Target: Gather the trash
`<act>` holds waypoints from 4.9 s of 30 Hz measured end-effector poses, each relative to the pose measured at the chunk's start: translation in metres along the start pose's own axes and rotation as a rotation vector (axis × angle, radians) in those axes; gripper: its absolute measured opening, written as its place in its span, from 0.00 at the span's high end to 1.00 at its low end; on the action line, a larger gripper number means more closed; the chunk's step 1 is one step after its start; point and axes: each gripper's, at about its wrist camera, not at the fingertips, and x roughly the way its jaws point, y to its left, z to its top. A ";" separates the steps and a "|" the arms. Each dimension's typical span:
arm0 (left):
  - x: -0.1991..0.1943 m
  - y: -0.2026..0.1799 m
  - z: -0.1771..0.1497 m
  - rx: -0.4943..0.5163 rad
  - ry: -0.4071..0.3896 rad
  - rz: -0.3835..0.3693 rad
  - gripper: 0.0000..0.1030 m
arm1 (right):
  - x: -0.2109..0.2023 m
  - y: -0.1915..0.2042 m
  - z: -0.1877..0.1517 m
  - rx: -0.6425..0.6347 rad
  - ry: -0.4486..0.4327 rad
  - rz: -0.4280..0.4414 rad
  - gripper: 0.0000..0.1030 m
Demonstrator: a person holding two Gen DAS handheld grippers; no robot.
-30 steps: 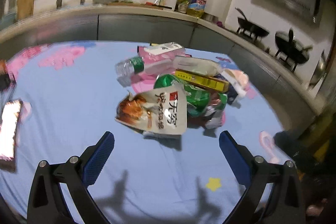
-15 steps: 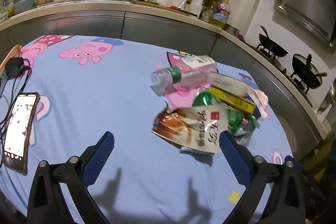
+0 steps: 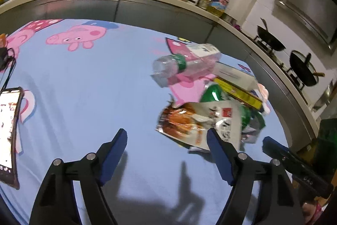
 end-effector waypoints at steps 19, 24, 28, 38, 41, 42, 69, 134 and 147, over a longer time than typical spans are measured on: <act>0.035 -0.029 -0.004 0.094 0.094 -0.041 0.16 | -0.054 -0.037 0.030 0.173 -0.232 0.150 0.99; 0.067 -0.065 -0.005 0.193 0.138 -0.026 0.17 | -0.085 -0.072 0.013 0.257 -0.284 0.077 0.99; 0.077 -0.083 -0.015 0.297 0.151 0.025 0.57 | -0.105 -0.098 0.004 0.300 -0.310 0.051 0.99; 0.011 -0.061 -0.044 0.260 0.185 -0.061 0.59 | -0.145 -0.172 -0.018 0.396 -0.404 -0.029 0.99; -0.005 -0.082 -0.041 0.310 0.164 -0.110 0.59 | -0.151 -0.192 -0.027 0.428 -0.428 -0.047 0.99; -0.006 -0.089 -0.038 0.323 0.160 -0.133 0.59 | -0.153 -0.199 -0.029 0.439 -0.435 -0.050 0.99; 0.232 -0.458 -0.008 0.645 0.345 -0.470 0.12 | -0.189 -0.367 -0.058 0.550 -0.465 -0.508 0.69; 0.105 -0.023 0.037 -0.135 0.163 -0.293 0.17 | 0.070 -0.026 0.031 0.141 0.040 0.236 0.70; 0.096 0.001 0.030 -0.081 0.129 -0.116 0.17 | 0.058 -0.005 0.021 0.034 0.026 0.156 0.70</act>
